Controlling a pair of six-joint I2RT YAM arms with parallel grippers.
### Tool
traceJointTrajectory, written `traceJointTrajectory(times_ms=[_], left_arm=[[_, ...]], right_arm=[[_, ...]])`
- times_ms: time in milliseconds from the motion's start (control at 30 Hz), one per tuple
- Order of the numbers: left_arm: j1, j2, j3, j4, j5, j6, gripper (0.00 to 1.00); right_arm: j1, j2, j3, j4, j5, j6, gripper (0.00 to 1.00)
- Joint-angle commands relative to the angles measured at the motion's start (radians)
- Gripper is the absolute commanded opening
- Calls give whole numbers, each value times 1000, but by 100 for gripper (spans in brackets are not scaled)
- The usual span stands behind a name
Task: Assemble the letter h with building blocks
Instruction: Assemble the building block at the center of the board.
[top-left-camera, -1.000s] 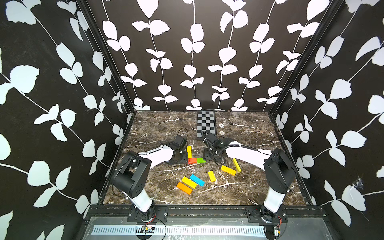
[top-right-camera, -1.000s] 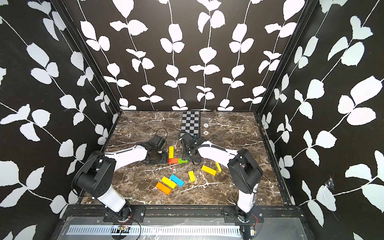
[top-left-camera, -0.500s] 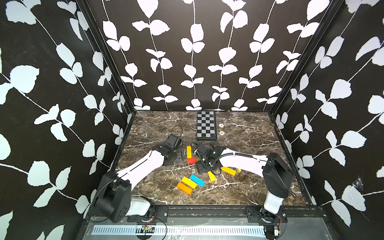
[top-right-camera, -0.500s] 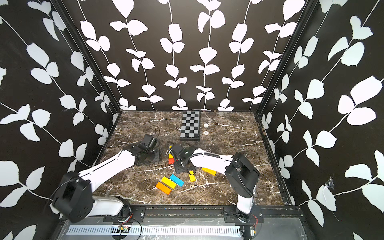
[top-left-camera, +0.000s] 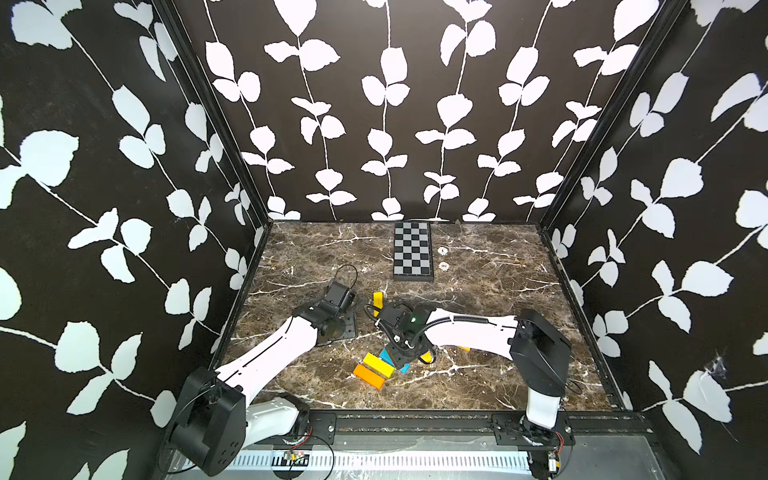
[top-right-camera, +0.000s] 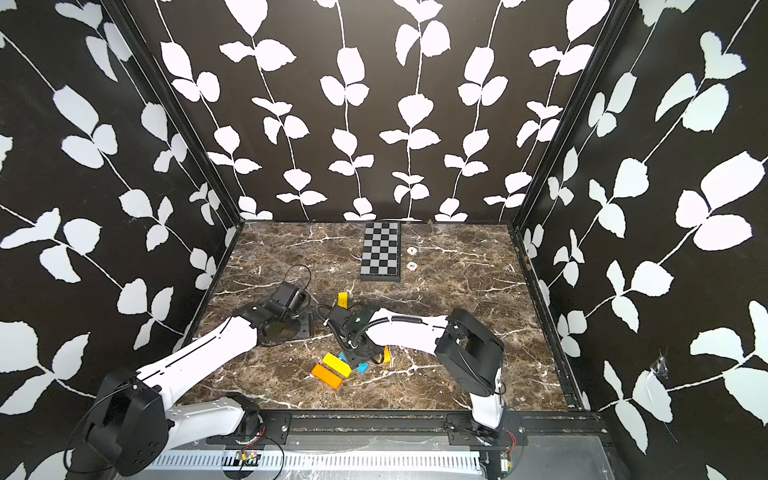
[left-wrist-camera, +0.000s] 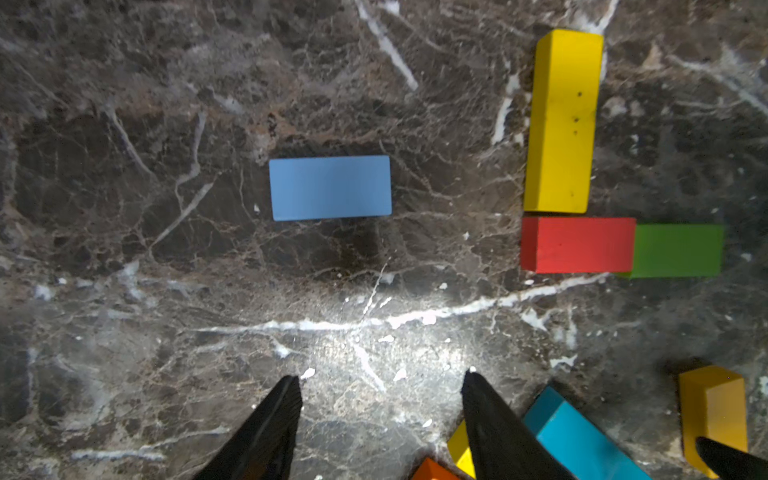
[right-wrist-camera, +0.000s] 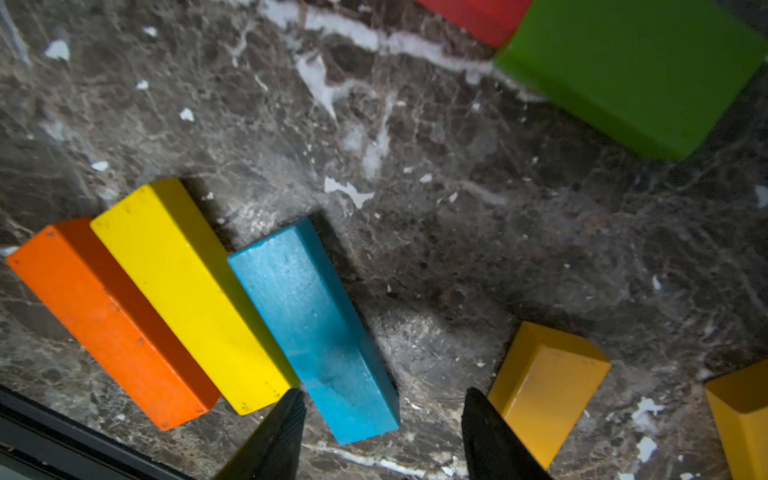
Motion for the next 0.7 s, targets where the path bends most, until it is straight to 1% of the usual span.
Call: traceJointTrajectory(times_ms=[0, 100, 200, 300, 367, 433, 500, 567, 633, 667], left_arm=[[0, -28, -37, -8, 8, -26, 65], [-1, -33, -53, -9, 10, -33, 64], [1, -49, -59, -14, 6, -35, 64], [3, -59, -55, -20, 2, -32, 64], [5, -60, -52, -26, -5, -31, 64], [9, -60, -50, -33, -12, -31, 64], [18, -68, -53, -37, -18, -38, 64], [29, -80, -56, -39, -25, -50, 64], [41, -95, -57, -39, -25, -62, 64], [44, -100, -56, -38, -26, -63, 64]], right_arm=[[2, 43, 10, 11, -31, -3, 61], [2, 59, 8, 20, -40, 5, 60], [2, 63, 9, 30, -39, 12, 56], [2, 67, 9, 29, -32, 19, 47], [2, 72, 10, 28, -22, 30, 38], [1, 81, 25, 21, -8, 42, 32], [0, 87, 48, 14, 4, 59, 22], [0, 90, 67, 12, 21, 86, 17], [-4, 105, 93, 14, 20, 121, 15], [-4, 117, 111, 10, 20, 140, 11]])
